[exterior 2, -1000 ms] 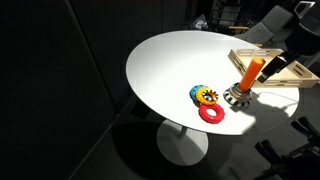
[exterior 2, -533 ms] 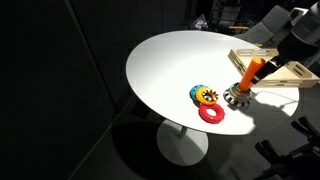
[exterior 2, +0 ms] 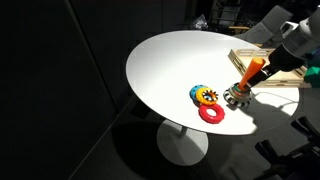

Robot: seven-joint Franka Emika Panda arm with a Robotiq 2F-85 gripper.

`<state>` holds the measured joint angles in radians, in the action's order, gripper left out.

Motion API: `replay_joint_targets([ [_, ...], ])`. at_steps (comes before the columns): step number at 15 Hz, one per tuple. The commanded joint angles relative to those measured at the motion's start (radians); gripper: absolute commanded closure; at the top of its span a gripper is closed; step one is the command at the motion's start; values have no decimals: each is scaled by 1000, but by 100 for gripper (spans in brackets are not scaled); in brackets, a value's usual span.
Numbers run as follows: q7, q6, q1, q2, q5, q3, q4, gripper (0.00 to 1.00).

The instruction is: Remove the clear and green rings from the orange stand

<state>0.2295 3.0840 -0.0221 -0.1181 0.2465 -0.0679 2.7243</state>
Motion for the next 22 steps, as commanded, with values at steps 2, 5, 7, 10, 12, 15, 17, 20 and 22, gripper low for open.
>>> replay_joint_targets([
  [2,20,62,-27,-67,21,41,-31,0],
  [5,17,92,-49,-104,10,57,-47,0],
  [7,16,106,-66,-130,4,64,-60,0],
  [10,14,126,-85,-162,-3,66,-78,0],
  [12,13,138,-103,-180,-3,74,-87,0],
  [15,8,151,-132,-199,-2,94,-94,0],
  [17,6,160,-151,-208,-3,110,-97,25],
  [20,0,172,-193,-208,-1,151,-96,34],
  [22,-3,171,-234,-200,0,188,-93,34],
])
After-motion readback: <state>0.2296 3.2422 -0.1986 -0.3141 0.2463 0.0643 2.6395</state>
